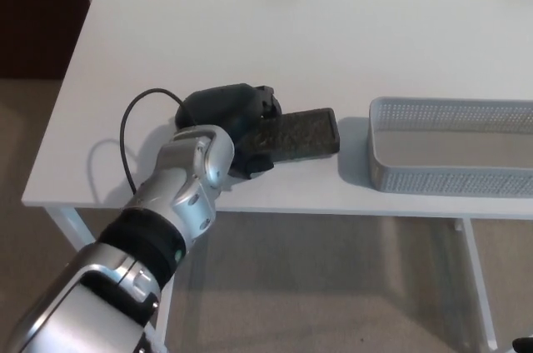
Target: The robot walks towards a desk on which an eraser is kept on the left hand side and a container is kept on the right hand side. The robot picks up the eraser using its left hand and places it in the container.
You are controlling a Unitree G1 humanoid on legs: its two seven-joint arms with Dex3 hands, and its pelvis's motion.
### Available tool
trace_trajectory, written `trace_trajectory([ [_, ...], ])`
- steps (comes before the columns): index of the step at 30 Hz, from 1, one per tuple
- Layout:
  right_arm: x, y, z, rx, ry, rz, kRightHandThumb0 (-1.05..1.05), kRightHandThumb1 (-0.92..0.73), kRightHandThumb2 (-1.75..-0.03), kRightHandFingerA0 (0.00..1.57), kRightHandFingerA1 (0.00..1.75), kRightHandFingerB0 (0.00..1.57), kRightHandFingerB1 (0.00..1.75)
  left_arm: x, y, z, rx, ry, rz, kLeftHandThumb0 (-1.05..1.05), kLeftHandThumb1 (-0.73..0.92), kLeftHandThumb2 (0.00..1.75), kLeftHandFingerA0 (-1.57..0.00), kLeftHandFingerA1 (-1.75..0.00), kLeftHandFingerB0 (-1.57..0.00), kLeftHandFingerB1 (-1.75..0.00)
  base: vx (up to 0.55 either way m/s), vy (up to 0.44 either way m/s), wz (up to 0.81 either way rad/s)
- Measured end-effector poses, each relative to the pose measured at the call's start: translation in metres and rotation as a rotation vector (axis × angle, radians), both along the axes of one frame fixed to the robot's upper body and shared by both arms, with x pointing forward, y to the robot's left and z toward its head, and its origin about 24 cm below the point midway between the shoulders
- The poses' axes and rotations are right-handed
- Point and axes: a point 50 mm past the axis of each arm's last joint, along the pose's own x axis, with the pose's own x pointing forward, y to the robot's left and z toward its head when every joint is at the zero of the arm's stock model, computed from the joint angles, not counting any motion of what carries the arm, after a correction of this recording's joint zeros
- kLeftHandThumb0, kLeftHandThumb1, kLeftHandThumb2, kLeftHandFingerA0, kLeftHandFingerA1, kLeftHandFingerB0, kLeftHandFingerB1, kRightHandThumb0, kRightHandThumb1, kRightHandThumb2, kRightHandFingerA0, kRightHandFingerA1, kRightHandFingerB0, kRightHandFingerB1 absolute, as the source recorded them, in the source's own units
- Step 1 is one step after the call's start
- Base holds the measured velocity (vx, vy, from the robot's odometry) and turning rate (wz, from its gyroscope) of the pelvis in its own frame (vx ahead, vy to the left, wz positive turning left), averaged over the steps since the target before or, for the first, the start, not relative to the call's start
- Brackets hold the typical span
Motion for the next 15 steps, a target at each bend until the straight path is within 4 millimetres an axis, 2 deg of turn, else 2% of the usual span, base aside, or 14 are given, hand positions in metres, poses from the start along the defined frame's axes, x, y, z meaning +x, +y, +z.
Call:
trace_trajectory([
  [2,-0.003,0.000,-0.001,0.000,0.008,-0.003,-0.20,-0.55,-0.56,0.69,0.48,0.64,0.48,0.000,0.003,0.002,-0.069,-0.007,0.024,-0.25,0.77,0.65,-0.63,-1.43,-0.61,-0.90,0.00,0.000,0.00],
  [3,-0.005,-0.001,-0.002,0.001,0.011,-0.004,-0.22,-0.55,-0.55,0.68,0.47,0.64,0.47,-0.001,0.004,0.003,-0.094,-0.006,0.037,-0.26,0.78,0.65,-0.67,-1.34,-0.61,-0.77,0.00,0.000,0.00],
  [4,-0.005,-0.001,-0.002,0.001,0.012,-0.005,-0.25,-0.56,-0.55,0.70,0.47,0.65,0.46,0.000,0.006,0.003,-0.122,-0.005,0.051,-0.27,0.78,0.66,-0.64,-1.47,-0.56,-0.81,0.00,0.000,0.00],
  [5,-0.006,-0.001,-0.002,0.000,0.014,-0.004,-0.25,-0.56,-0.55,0.69,0.47,0.64,0.46,0.000,0.007,0.004,-0.154,-0.001,0.067,-0.24,0.77,0.62,-0.67,-1.31,-0.60,-0.82,0.00,0.000,0.00],
  [6,-0.005,0.000,-0.002,-0.001,0.015,-0.001,-0.24,-0.56,-0.55,0.67,0.47,0.64,0.47,0.000,0.008,0.004,-0.187,0.002,0.082,-0.22,0.78,0.63,-0.73,-1.26,-0.66,-0.59,0.00,0.000,0.00],
  [8,-0.005,0.000,-0.002,-0.001,0.014,-0.001,-0.25,-0.55,-0.54,0.70,0.48,0.65,0.47,0.000,0.009,0.006,-0.252,0.007,0.109,-0.26,0.79,0.66,-0.79,-1.40,-0.57,-0.48,0.00,0.000,0.00],
  [9,-0.005,0.000,-0.002,-0.001,0.014,-0.001,-0.22,-0.54,-0.55,0.70,0.48,0.65,0.47,0.000,0.009,0.006,-0.264,0.008,0.113,-0.25,0.81,0.63,-0.83,-1.41,-0.57,-0.46,0.00,0.000,0.00],
  [10,-0.005,-0.001,-0.002,-0.002,0.013,-0.001,-0.24,-0.54,-0.54,0.69,0.47,0.65,0.47,0.001,0.008,0.008,-0.306,0.013,0.124,-0.25,0.80,0.63,-0.81,-1.34,-0.64,-0.51,0.00,0.000,-0.06],
  [11,-0.005,-0.001,-0.002,-0.002,0.013,-0.002,-0.24,-0.54,-0.54,0.69,0.47,0.65,0.47,0.001,0.009,0.010,-0.330,0.013,0.128,-0.25,0.80,0.63,-0.81,-1.34,-0.64,-0.51,0.00,0.000,0.00],
  [13,-0.005,-0.001,-0.001,-0.002,0.012,-0.005,-0.22,-0.53,-0.55,0.70,0.48,0.65,0.47,0.003,0.009,0.013,-0.354,0.010,0.127,-0.30,0.78,0.63,-0.66,-1.06,-0.66,-0.56,0.00,0.000,0.00],
  [14,-0.005,-0.002,-0.001,-0.004,0.012,-0.005,-0.21,-0.54,-0.55,0.69,0.48,0.65,0.48,0.004,0.008,0.016,-0.359,0.008,0.127,-0.32,0.78,0.63,-0.65,-0.76,-0.54,-0.43,0.00,0.000,0.00],
  [15,-0.004,-0.002,-0.001,-0.004,0.010,-0.005,-0.22,-0.54,-0.55,0.70,0.48,0.65,0.47,0.005,0.008,0.020,-0.365,0.003,0.126,-0.31,0.79,0.65,-0.69,-1.32,-0.58,-0.43,0.00,0.000,0.00],
])
